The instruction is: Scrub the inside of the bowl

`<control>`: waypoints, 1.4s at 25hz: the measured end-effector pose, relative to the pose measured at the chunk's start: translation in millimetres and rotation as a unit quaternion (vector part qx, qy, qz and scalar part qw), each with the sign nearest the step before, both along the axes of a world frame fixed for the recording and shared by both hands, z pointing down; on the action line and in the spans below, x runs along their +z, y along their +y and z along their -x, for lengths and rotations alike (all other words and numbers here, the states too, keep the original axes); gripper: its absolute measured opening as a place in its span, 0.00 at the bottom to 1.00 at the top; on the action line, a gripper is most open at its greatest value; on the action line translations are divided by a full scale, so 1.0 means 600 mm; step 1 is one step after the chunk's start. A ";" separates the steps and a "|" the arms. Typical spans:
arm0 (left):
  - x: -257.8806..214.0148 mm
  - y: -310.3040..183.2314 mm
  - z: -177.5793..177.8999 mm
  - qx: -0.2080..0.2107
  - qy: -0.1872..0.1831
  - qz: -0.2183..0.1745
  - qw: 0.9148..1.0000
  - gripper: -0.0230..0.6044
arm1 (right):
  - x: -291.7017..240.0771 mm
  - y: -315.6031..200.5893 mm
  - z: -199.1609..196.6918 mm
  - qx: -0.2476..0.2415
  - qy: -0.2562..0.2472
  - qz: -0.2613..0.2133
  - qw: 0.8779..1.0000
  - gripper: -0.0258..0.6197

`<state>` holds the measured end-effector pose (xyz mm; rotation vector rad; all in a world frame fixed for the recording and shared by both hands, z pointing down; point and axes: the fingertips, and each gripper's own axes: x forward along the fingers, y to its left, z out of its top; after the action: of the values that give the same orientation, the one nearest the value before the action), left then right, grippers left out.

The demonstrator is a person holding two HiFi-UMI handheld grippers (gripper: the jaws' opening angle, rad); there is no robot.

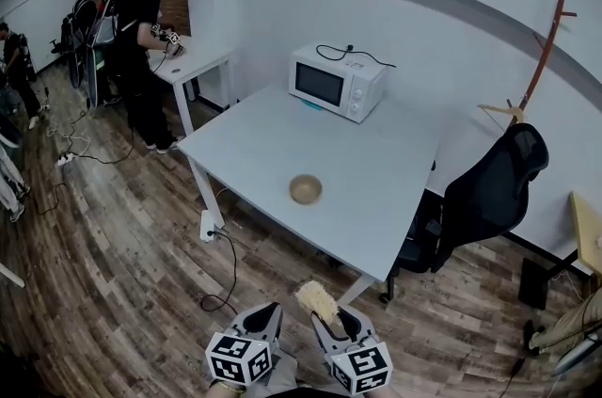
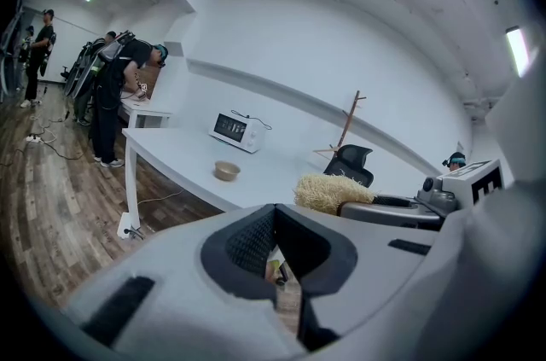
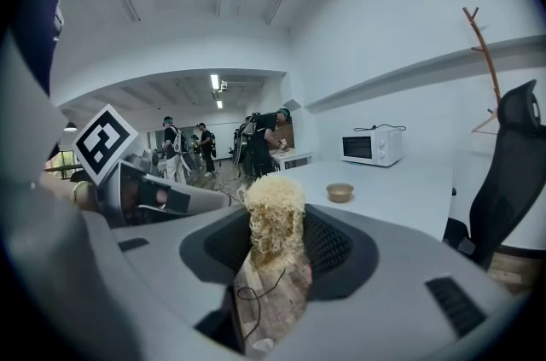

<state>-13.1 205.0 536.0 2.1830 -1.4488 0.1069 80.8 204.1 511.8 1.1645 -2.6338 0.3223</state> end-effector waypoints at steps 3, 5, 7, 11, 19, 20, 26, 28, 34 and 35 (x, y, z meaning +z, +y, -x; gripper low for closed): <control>-0.001 -0.038 0.017 0.003 0.000 -0.001 1.000 0.07 | -0.001 -0.039 0.013 0.004 -0.003 -0.008 1.000 0.31; -0.002 -0.062 0.029 0.004 0.000 -0.001 1.000 0.07 | -0.002 -0.062 0.023 0.006 -0.003 -0.009 1.000 0.31; -0.003 -0.084 0.039 0.008 0.001 -0.001 1.000 0.07 | -0.004 -0.083 0.033 0.010 -0.002 -0.008 1.000 0.31; -0.011 -0.127 0.066 0.018 -0.002 0.001 1.000 0.07 | -0.012 -0.123 0.058 0.018 -0.002 -0.004 1.000 0.31; -0.016 -0.207 0.116 0.034 -0.005 0.003 0.999 0.07 | -0.030 -0.195 0.113 0.026 -0.006 0.002 1.000 0.31; -0.014 -0.215 0.120 0.036 -0.005 0.004 0.999 0.07 | -0.029 -0.203 0.119 0.027 -0.004 0.003 1.000 0.31; -0.004 -0.266 0.149 0.054 -0.007 0.005 0.999 0.07 | -0.021 -0.254 0.155 0.040 0.001 -0.002 0.999 0.31; -0.001 -0.279 0.157 0.061 -0.009 0.007 0.998 0.07 | -0.021 -0.266 0.166 0.045 0.000 -0.003 0.999 0.31; 0.011 -0.315 0.178 0.065 -0.006 0.017 0.998 0.07 | -0.011 -0.296 0.173 0.066 0.007 -0.001 0.998 0.31; 0.013 -0.320 0.181 0.066 -0.005 0.018 0.998 0.07 | -0.009 -0.300 0.169 0.070 0.010 0.003 0.997 0.31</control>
<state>-121.5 12.8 544.0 2.2492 -1.2982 0.1898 -20.7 23.9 506.7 1.3469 -2.5378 0.3417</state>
